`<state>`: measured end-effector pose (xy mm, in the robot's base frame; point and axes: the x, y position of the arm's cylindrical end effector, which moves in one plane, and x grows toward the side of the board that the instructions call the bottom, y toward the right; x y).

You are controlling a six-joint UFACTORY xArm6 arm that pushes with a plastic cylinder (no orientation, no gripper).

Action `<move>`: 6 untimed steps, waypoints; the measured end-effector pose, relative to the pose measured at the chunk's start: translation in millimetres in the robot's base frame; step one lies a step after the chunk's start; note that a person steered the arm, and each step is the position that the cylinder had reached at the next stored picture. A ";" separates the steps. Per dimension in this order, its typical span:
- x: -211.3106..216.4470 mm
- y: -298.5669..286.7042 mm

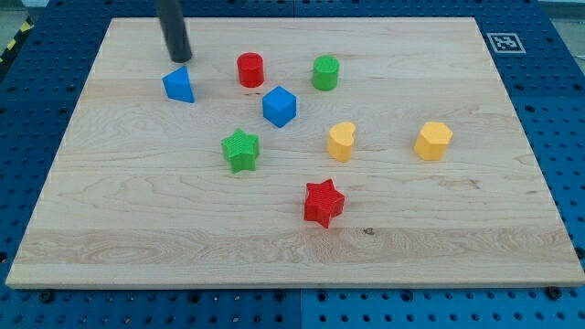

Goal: Slightly push the red circle to the right

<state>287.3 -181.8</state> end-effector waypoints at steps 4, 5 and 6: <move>59.7 31.5; 45.6 51.1; 54.5 76.0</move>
